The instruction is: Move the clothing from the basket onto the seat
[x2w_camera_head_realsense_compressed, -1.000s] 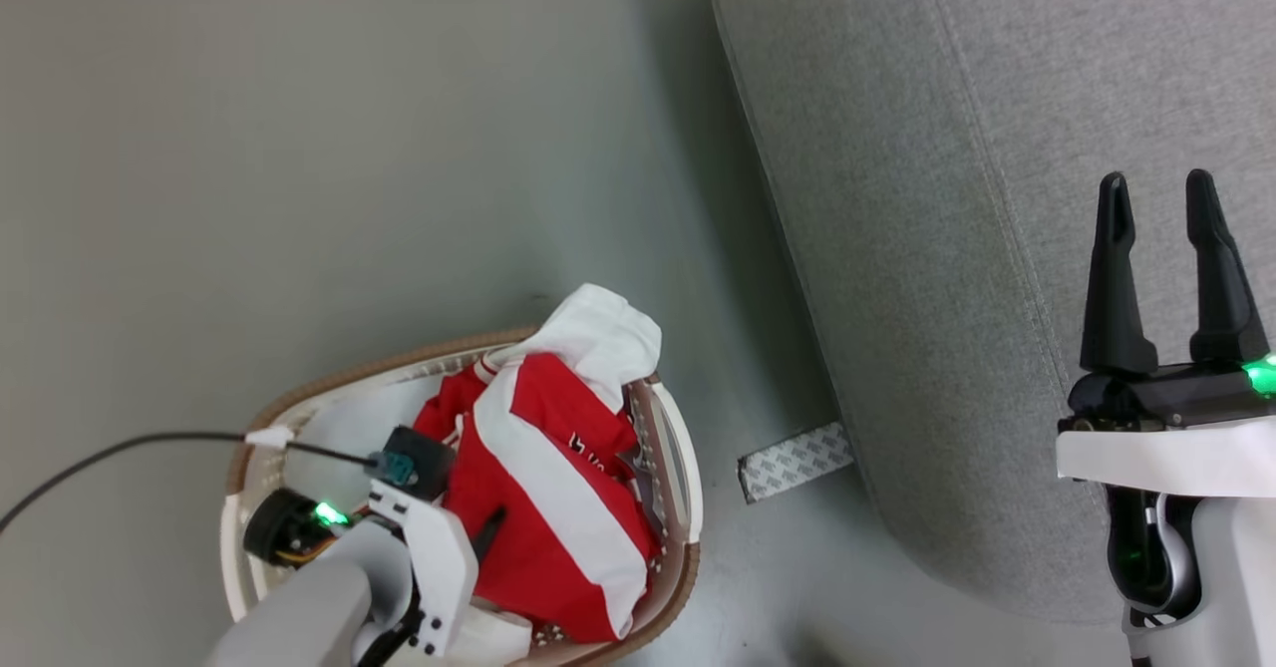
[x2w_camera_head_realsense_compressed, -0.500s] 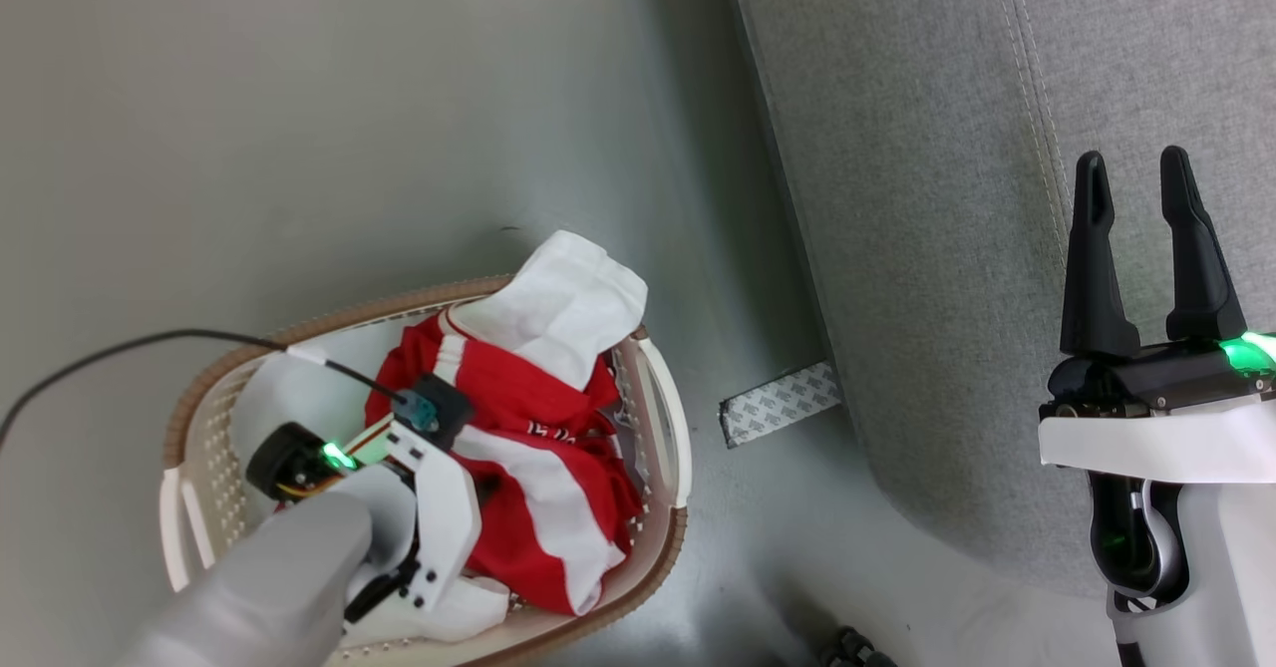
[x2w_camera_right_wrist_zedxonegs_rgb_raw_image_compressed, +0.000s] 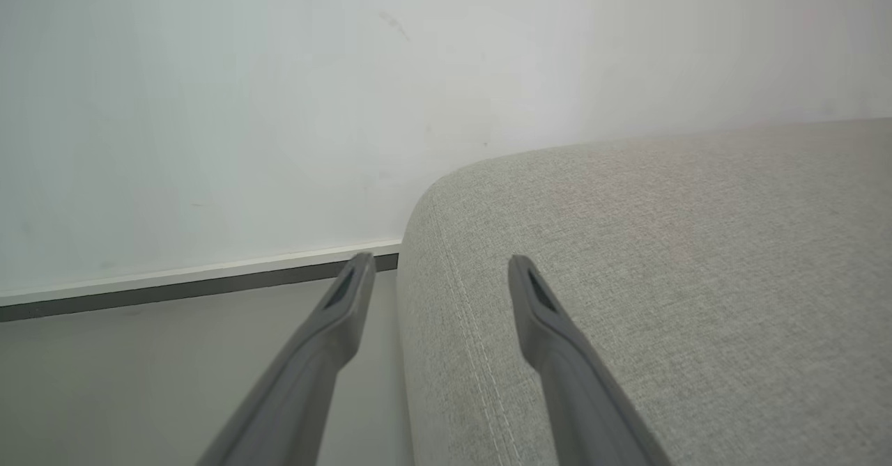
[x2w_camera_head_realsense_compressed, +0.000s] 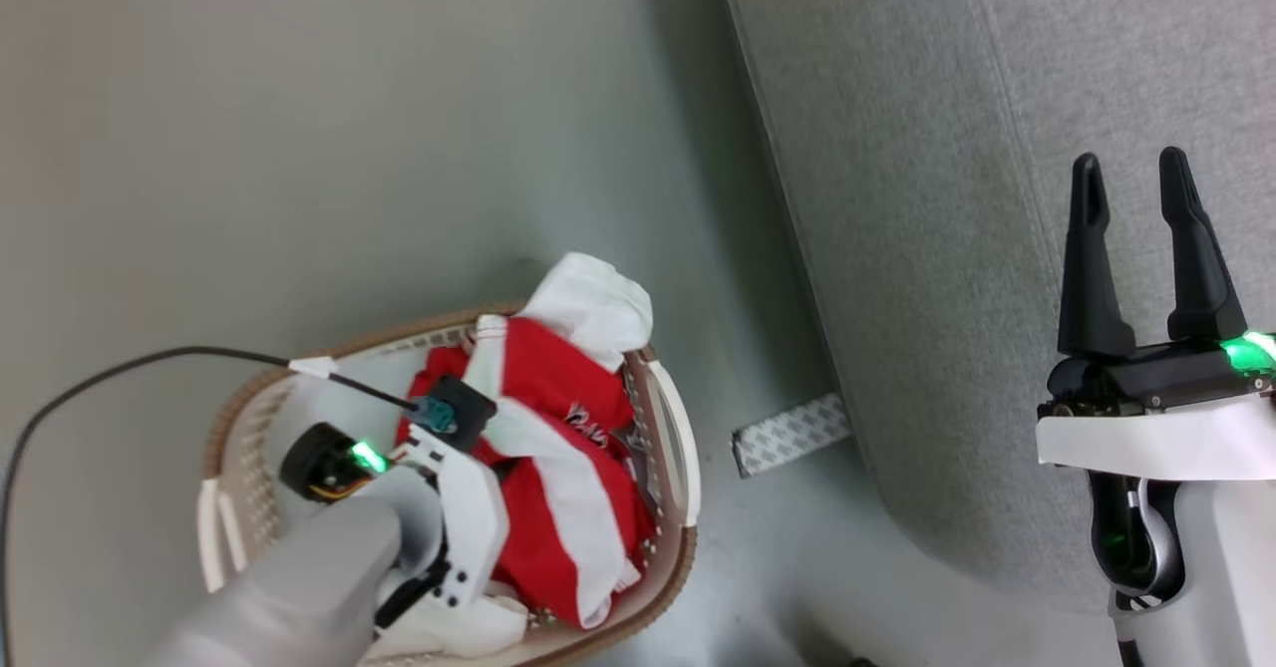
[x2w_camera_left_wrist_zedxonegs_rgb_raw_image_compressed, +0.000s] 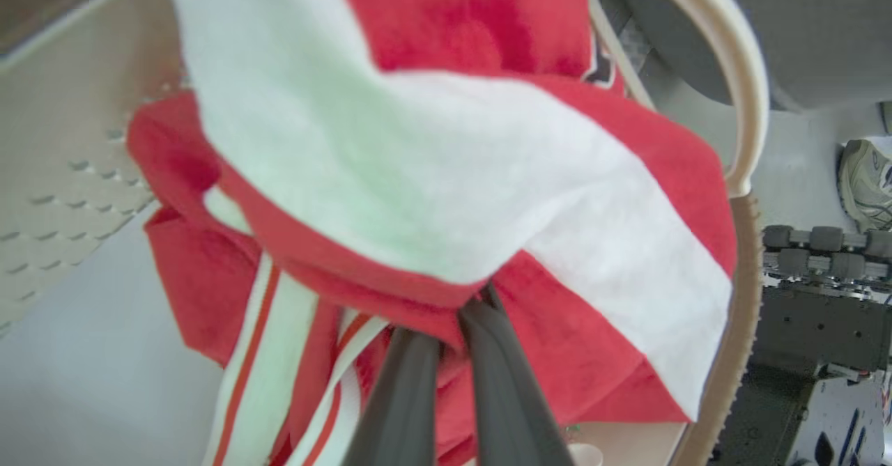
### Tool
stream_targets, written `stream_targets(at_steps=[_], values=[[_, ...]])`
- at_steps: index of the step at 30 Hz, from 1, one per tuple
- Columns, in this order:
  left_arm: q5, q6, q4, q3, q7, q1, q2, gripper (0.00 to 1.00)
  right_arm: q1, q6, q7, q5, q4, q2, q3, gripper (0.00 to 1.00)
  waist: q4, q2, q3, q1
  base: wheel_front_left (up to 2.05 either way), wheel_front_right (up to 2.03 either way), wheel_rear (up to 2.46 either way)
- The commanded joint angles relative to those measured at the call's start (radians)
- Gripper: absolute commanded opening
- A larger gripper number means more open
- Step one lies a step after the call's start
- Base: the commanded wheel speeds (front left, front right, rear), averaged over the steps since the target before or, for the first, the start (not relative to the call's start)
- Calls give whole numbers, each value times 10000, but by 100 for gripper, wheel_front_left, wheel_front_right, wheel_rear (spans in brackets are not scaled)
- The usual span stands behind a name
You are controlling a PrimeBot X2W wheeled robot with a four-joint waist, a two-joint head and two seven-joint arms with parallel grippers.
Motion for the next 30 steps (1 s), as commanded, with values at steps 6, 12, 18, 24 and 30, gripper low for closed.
stream_targets(at_steps=[6,12,18,24,30], values=[[74,12,-212,-74,-1274,397,-306,0,271,-21,-22,-799,282,-12,-168,100,749,0,-1511,0,0,0,0],[-342,14,-516,-78,-2218,873,-465,0,575,-21,-22,-1151,553,-14,-335,100,1373,0,-2844,0,0,0,0],[-534,14,-937,139,-2570,1320,-642,0,957,-21,-22,-1393,920,-14,-313,100,1978,0,-4111,0,0,0,0],[-51,116,-1964,1133,-2596,1980,-612,0,1314,-21,-22,-1534,1250,-14,-271,100,2462,0,-5209,0,0,0,0],[589,336,-3216,2139,-2598,2707,-434,0,1640,-21,-22,-1509,1498,-16,-219,100,2775,0,-5962,0,0,0,0]])
